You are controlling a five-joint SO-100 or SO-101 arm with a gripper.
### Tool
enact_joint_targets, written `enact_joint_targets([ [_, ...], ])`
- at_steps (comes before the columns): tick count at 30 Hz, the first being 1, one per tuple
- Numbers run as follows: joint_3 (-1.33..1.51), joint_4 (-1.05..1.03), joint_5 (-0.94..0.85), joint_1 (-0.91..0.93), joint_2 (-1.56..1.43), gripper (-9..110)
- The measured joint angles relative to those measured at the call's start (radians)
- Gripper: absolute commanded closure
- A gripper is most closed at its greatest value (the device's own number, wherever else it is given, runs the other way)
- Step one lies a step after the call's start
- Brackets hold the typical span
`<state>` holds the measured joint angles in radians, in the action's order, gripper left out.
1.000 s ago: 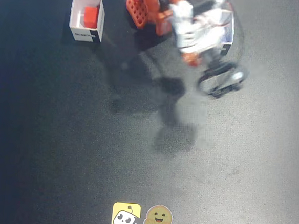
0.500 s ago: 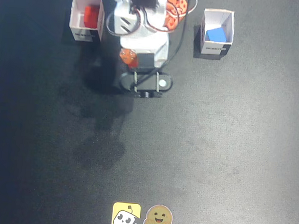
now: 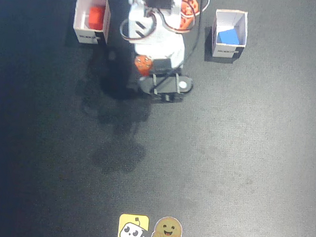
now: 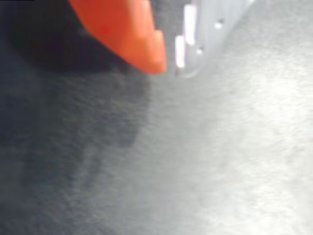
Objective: Put the red cube in the right box and the blue cube in the left box.
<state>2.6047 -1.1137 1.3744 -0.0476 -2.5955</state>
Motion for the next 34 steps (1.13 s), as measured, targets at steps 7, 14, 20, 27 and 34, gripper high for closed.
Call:
enact_joint_targets([
  [7, 0.218, 0.02, 0.0, -0.014, -0.264, 101],
  [14, 0.273, -0.101, 0.032, -0.014, -0.474, 101],
  [20, 0.272, -0.144, 0.067, -0.009, -0.486, 101],
  [27, 0.272, -0.144, 0.067, -0.015, -0.486, 101],
  [34, 0.272, -0.144, 0.052, -0.029, -0.486, 101],
])
